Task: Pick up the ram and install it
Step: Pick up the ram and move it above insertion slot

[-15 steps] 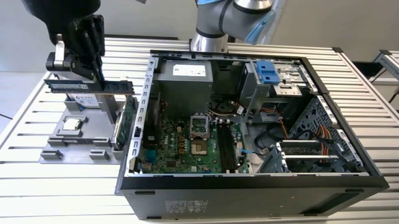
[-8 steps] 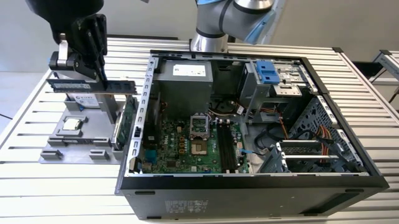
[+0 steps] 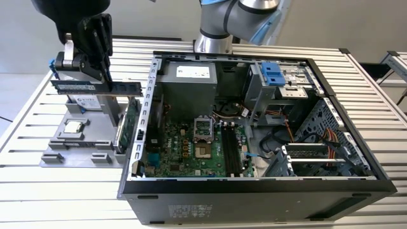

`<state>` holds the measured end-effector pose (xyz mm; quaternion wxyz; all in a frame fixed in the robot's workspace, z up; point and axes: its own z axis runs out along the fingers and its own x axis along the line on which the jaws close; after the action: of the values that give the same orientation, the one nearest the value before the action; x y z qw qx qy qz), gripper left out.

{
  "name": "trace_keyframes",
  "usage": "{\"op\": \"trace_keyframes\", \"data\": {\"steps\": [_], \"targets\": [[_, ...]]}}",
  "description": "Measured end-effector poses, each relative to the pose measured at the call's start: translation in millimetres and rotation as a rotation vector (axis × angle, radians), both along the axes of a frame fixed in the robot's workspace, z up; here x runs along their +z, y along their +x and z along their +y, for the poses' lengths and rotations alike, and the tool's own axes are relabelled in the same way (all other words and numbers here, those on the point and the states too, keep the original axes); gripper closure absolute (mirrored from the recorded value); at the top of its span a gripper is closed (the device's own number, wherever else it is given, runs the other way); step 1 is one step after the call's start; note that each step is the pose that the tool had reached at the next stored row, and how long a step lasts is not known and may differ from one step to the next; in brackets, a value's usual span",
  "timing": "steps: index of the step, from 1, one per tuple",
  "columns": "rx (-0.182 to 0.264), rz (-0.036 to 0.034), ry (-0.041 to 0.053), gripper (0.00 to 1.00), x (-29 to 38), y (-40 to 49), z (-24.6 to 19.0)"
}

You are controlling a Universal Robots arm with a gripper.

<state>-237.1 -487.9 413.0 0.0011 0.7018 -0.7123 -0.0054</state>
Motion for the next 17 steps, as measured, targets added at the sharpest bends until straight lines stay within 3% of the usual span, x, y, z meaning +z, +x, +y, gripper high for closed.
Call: {"op": "trace_keyframes", "data": {"steps": [17], "targets": [[0.000,0.0000,0.0000,1.00,2.4,8.9,0.0]]}}
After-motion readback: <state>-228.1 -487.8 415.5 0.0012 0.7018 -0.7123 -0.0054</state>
